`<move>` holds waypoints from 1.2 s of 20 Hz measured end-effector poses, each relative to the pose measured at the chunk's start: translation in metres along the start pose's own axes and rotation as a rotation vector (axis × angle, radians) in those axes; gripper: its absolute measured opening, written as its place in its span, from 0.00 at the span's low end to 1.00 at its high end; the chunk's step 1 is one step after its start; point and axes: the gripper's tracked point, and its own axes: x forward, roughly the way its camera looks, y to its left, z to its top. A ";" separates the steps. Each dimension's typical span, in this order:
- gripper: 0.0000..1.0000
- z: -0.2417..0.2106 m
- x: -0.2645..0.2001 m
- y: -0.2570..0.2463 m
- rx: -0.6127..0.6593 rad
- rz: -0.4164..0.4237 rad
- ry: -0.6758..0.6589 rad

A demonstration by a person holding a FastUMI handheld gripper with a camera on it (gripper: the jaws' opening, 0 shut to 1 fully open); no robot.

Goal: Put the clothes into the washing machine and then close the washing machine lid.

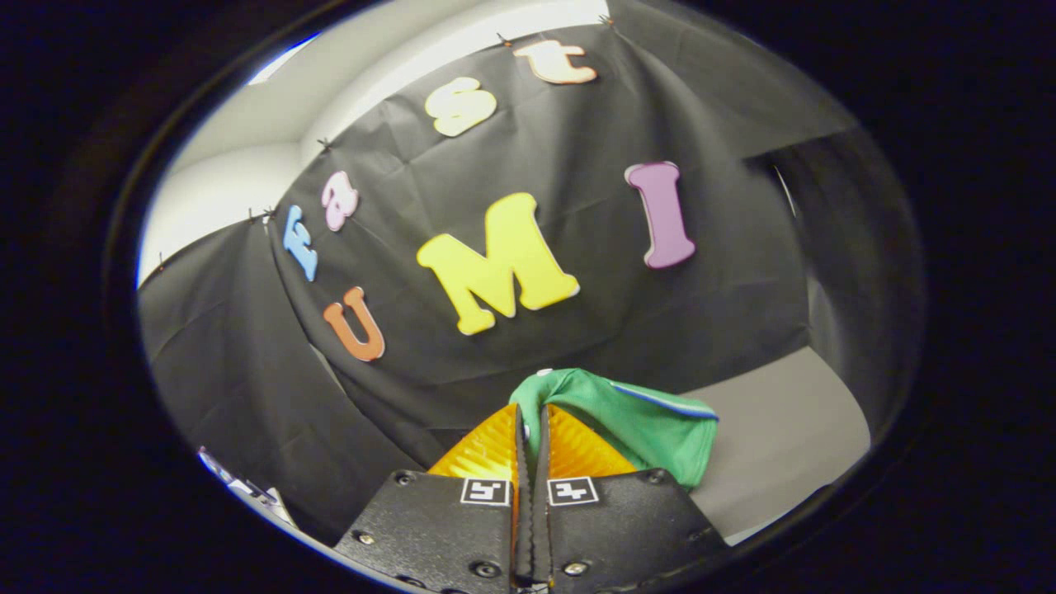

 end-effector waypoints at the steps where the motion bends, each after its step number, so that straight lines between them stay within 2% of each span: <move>1: 0.04 0.004 -0.004 0.016 -0.016 0.026 -0.013; 7: 0.04 0.031 -0.001 0.100 -0.080 0.152 -0.091; 12: 0.04 0.023 0.012 0.148 -0.112 0.207 -0.085; 18: 0.04 -0.014 0.048 0.176 -0.098 0.224 -0.023; 24: 0.04 -0.069 0.089 0.185 -0.091 0.190 0.071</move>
